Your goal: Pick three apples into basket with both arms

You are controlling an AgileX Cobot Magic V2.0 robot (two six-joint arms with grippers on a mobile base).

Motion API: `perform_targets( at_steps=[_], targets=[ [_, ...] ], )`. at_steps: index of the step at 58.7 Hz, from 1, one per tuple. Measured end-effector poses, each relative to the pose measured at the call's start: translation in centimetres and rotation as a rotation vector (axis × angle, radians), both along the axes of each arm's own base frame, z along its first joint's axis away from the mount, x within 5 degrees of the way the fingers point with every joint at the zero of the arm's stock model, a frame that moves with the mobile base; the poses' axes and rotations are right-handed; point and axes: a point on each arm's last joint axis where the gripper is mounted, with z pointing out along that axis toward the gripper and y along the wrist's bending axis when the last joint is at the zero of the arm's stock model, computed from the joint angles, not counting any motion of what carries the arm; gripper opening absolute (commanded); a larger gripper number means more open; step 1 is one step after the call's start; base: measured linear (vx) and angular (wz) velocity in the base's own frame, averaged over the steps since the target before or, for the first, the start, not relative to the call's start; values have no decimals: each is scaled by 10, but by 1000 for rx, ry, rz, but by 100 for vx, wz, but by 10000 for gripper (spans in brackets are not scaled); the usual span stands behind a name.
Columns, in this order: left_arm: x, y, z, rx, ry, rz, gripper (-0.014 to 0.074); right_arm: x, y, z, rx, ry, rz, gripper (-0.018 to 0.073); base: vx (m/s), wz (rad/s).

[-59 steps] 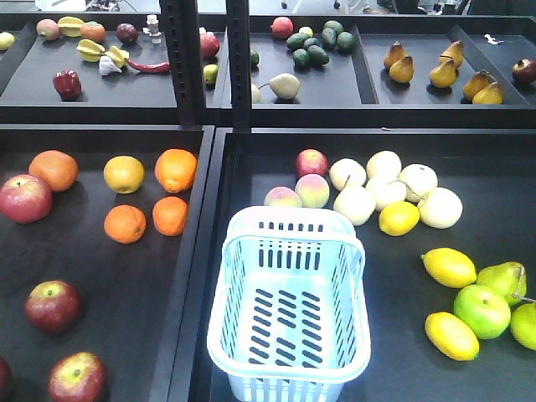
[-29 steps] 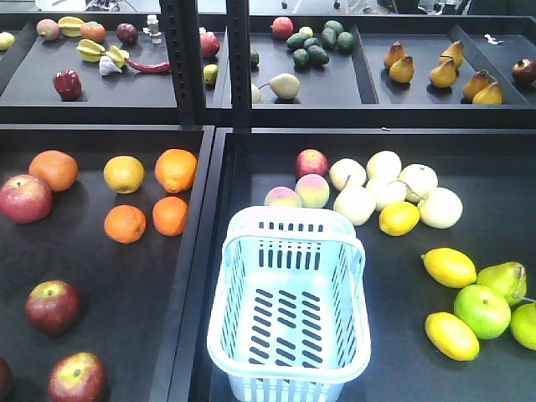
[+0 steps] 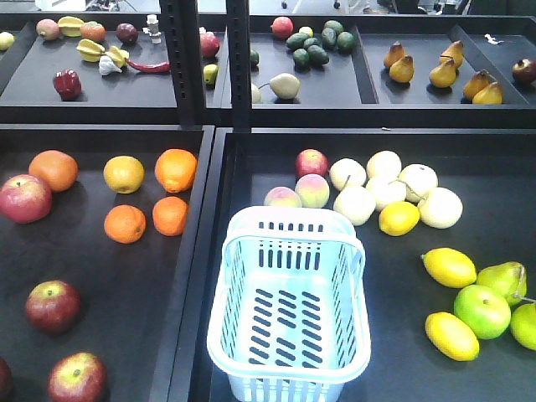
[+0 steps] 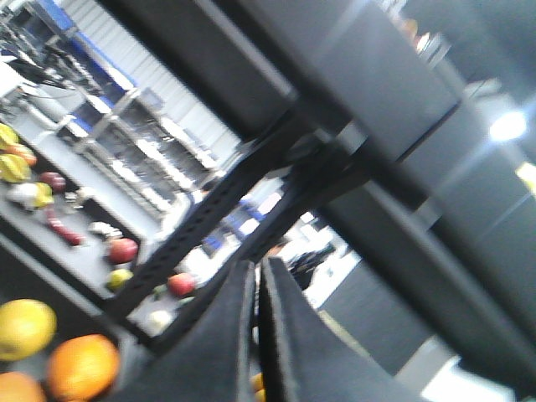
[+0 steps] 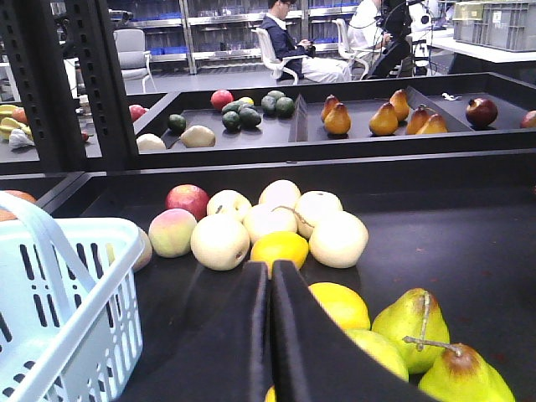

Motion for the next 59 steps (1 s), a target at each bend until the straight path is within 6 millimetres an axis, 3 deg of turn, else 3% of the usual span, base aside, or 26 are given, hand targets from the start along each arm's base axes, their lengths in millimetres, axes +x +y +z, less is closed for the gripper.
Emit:
perform_targets(
  at_steps=[7, 19, 26, 35, 43, 59],
  targets=[
    [-6, -1, 24, -29, -81, -24, -6, 0, 0, 0, 0, 0, 0, -5, 0, 0],
    [-25, -5, 85, 121, -247, -8, -6, 0, 0, 0, 0, 0, 0, -5, 0, 0],
    [-23, -9, 116, 205, -265, -22, -6, 0, 0, 0, 0, 0, 0, -5, 0, 0],
    [-2, -17, 147, 315, -225, -89, -6, 0, 0, 0, 0, 0, 0, -5, 0, 0],
    [30, -32, 166, 427, -179, -209, -6, 0, 0, 0, 0, 0, 0, -5, 0, 0],
    [83, -86, 186, 742, -160, -679, 37, 0, 0, 0, 0, 0, 0, -5, 0, 0]
  ],
)
